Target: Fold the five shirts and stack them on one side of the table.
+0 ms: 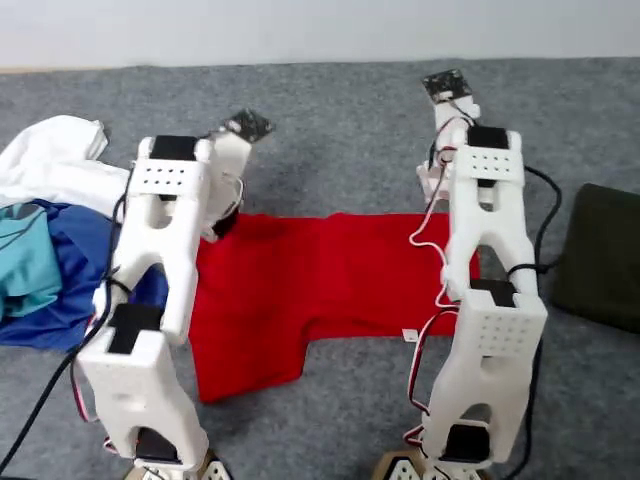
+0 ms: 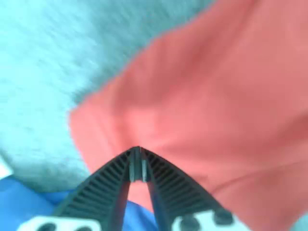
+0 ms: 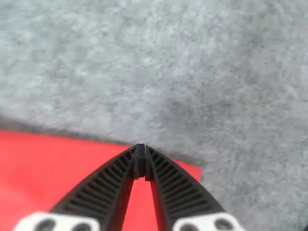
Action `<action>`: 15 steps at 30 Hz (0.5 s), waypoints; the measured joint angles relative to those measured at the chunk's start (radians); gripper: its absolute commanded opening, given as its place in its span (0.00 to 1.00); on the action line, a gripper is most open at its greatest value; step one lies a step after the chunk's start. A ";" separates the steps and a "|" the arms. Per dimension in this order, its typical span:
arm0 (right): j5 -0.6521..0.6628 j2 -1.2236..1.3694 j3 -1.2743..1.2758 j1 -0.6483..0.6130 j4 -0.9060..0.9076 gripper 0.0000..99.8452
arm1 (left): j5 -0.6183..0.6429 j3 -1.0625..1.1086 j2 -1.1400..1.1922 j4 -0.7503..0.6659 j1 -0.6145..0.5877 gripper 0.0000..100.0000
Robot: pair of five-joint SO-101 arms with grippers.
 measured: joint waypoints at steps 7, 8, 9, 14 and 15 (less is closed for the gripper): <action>0.002 0.038 -0.020 -0.091 0.103 0.01 | 0.012 0.000 0.014 -0.150 -0.002 0.01; 0.002 0.054 -0.020 -0.092 0.112 0.01 | 0.029 0.000 0.035 -0.183 -0.002 0.01; 0.002 0.071 -0.020 -0.092 0.120 0.01 | 0.040 0.000 0.061 -0.207 -0.002 0.02; 0.002 0.132 -0.020 -0.092 0.163 0.01 | 0.057 0.000 0.170 -0.273 -0.002 0.04; 0.002 0.140 -0.020 -0.092 0.164 0.01 | 0.057 0.000 0.189 -0.275 -0.002 0.04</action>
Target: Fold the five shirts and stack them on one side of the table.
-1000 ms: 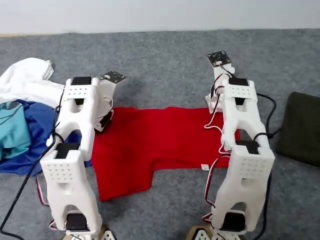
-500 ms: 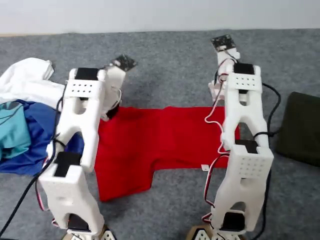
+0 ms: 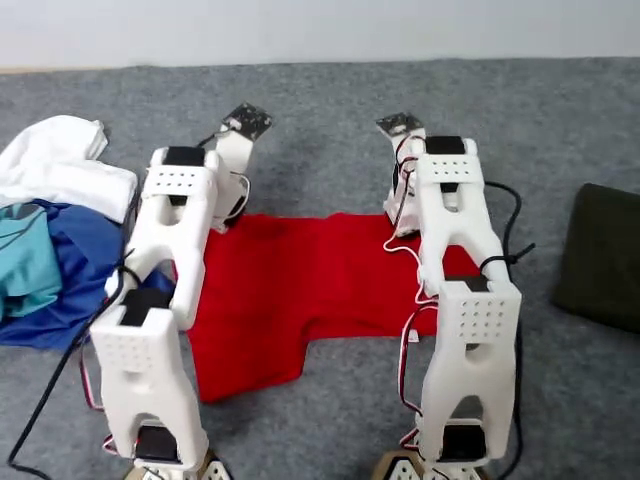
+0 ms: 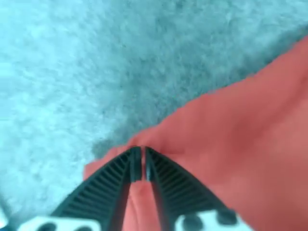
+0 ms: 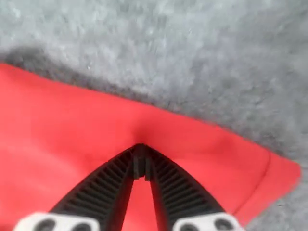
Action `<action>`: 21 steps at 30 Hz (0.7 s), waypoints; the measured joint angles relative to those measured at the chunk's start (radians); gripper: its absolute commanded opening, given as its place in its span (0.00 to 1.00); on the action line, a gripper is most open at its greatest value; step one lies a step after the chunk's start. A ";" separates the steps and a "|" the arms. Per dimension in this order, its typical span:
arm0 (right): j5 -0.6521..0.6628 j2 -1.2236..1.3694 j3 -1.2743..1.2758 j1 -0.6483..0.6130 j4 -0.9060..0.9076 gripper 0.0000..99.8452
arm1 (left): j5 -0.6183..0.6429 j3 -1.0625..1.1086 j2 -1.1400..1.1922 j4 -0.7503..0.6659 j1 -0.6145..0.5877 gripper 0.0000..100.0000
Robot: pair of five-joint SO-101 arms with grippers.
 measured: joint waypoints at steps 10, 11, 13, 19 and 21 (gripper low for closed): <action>0.000 0.009 0.000 0.061 0.000 0.01 | 0.055 -0.255 0.219 0.083 -0.046 0.04; 0.000 0.009 0.000 0.071 0.000 0.01 | 0.055 -0.292 0.239 0.107 -0.046 0.04; 0.000 0.009 0.000 0.087 0.000 0.01 | 0.055 -0.364 0.270 0.164 -0.048 0.04; 0.000 0.009 0.000 0.092 0.000 0.01 | 0.055 -0.551 0.296 0.298 -0.049 0.04; 0.000 0.009 0.000 0.084 0.000 0.01 | 0.055 -0.618 0.296 0.342 -0.049 0.04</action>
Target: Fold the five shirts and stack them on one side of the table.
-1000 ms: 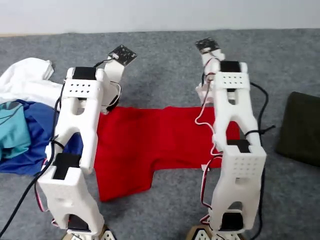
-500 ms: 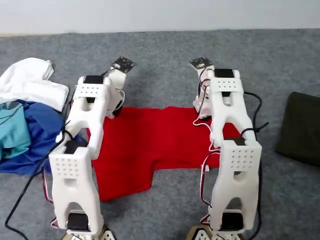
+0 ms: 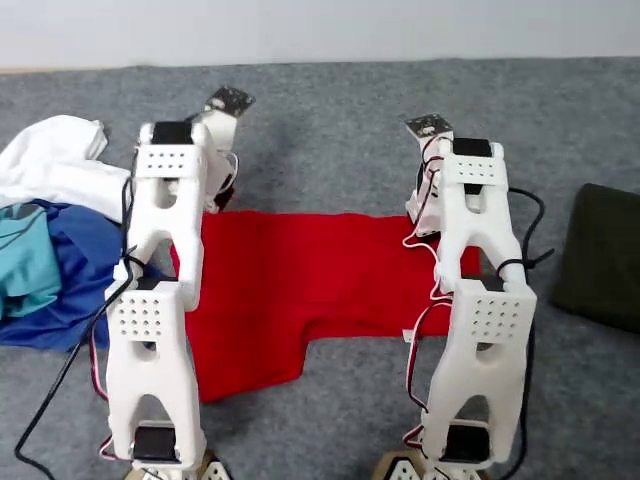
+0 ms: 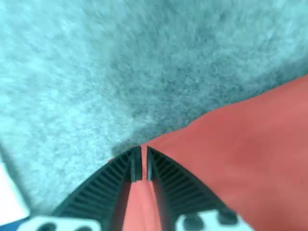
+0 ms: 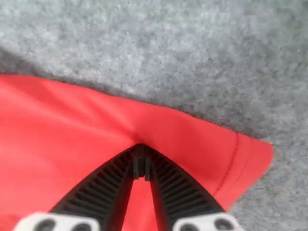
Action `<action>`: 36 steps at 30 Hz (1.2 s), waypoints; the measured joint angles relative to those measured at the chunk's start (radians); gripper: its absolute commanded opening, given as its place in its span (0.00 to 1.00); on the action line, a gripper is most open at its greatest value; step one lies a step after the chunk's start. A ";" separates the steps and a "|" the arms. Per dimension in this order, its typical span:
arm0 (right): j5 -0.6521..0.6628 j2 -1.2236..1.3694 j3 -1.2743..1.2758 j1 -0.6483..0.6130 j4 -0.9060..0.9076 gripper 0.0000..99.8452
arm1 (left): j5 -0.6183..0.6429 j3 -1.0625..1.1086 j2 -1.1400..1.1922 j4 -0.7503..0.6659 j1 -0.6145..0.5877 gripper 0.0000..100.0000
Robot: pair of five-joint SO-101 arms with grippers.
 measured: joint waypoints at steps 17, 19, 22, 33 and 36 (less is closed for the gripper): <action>0.000 -0.229 0.000 -0.060 0.272 0.01 | 0.055 -0.080 -0.172 0.120 0.078 0.02; -0.012 -0.244 0.000 -0.061 0.315 0.01 | 0.066 0.008 -0.249 0.120 0.078 0.00; -0.066 -0.273 0.003 -0.061 0.319 0.01 | 0.091 0.137 -0.367 0.120 0.078 0.00; -0.115 -0.457 0.356 -0.035 0.247 0.01 | 0.101 0.546 -0.717 0.120 0.046 0.00; -0.115 -0.494 0.528 -0.025 0.147 0.01 | 0.101 0.618 -0.761 0.120 0.017 0.00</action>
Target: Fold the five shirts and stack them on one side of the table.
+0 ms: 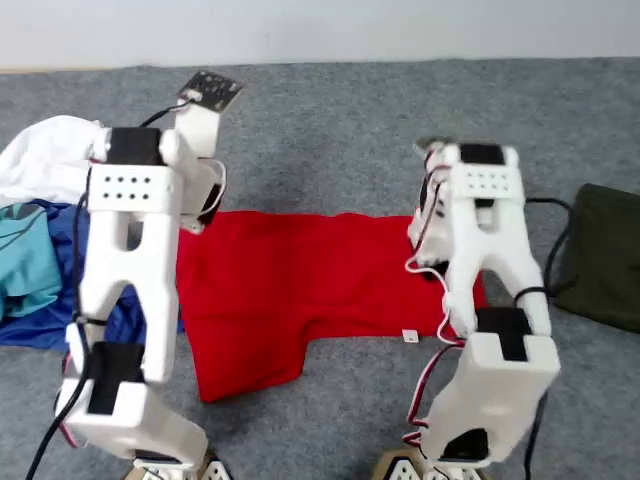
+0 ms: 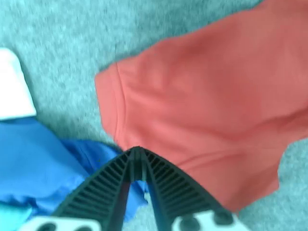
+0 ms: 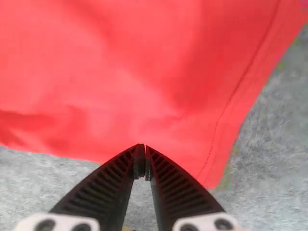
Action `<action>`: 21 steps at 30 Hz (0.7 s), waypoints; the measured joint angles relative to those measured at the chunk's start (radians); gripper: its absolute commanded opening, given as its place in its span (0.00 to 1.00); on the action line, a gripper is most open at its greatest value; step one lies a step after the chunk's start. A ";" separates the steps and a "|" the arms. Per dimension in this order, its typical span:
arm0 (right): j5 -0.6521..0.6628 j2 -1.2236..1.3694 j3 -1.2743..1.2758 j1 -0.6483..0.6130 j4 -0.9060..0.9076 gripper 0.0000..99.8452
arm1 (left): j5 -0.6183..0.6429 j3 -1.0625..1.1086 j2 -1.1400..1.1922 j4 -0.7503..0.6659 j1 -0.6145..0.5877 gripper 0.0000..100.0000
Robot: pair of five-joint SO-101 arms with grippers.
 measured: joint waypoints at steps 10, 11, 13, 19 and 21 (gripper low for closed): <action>0.000 -0.072 0.423 -0.005 -0.308 0.01 | 0.000 0.219 -0.037 0.000 0.023 0.00; 0.000 -0.078 0.436 -0.005 -0.321 0.01 | 0.000 0.258 -0.037 0.000 0.048 0.00; 0.000 -0.081 0.437 -0.006 -0.334 0.01 | -0.008 0.334 -0.037 0.000 0.103 0.00; 0.000 -0.083 0.439 -0.006 -0.345 0.01 | -0.043 0.446 0.003 0.000 0.245 0.00; 0.000 -0.097 0.439 -0.008 -0.339 0.01 | -0.046 0.446 0.020 0.000 0.270 0.00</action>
